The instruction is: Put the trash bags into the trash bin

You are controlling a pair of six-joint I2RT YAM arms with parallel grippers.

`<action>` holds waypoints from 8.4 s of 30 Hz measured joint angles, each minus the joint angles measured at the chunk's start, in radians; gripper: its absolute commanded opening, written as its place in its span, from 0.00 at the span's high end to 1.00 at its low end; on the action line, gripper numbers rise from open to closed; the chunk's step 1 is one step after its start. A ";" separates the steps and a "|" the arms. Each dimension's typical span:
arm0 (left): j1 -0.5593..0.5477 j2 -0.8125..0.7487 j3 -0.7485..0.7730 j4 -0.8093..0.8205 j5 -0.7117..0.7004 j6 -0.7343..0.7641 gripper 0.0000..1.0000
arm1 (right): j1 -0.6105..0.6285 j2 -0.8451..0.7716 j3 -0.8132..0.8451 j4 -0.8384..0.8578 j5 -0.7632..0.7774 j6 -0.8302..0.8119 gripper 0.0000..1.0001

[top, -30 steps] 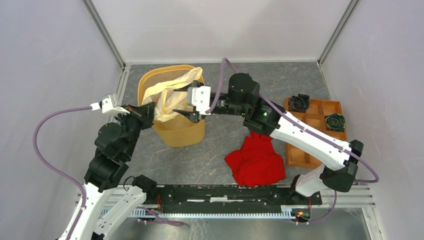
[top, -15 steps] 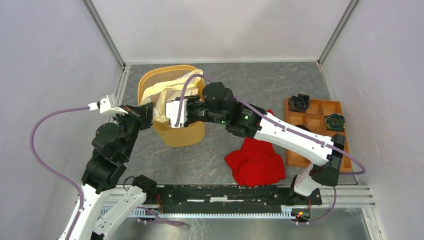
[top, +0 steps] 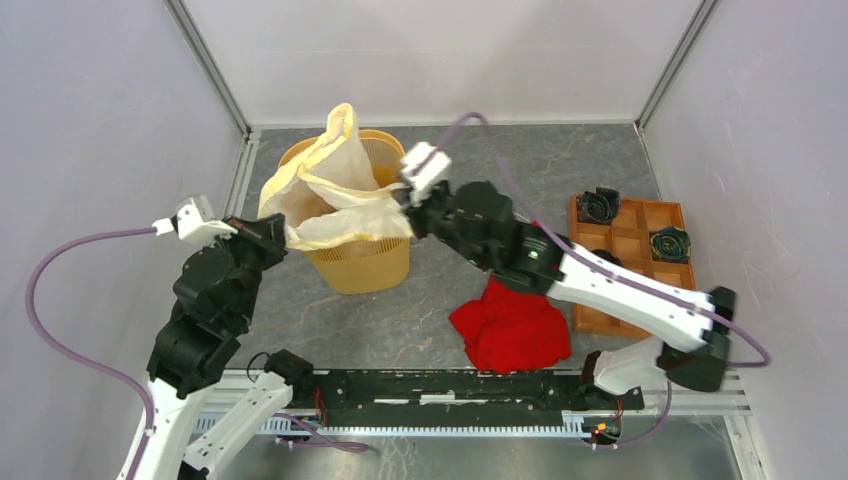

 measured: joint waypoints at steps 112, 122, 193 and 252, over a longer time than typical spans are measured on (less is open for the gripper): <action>0.417 0.870 0.644 -0.272 0.102 0.448 0.53 | -0.532 0.435 0.156 0.473 -0.864 0.817 1.00; 0.438 0.739 0.516 -0.192 0.251 0.436 0.47 | -0.539 0.494 0.230 0.468 -0.930 0.813 0.97; 0.671 0.835 0.241 0.037 0.531 0.247 0.69 | -0.586 0.627 0.167 0.390 -0.792 0.726 0.68; 0.608 0.402 -0.188 0.243 0.862 0.094 0.19 | -0.571 -0.042 0.049 -0.122 -0.437 0.465 0.02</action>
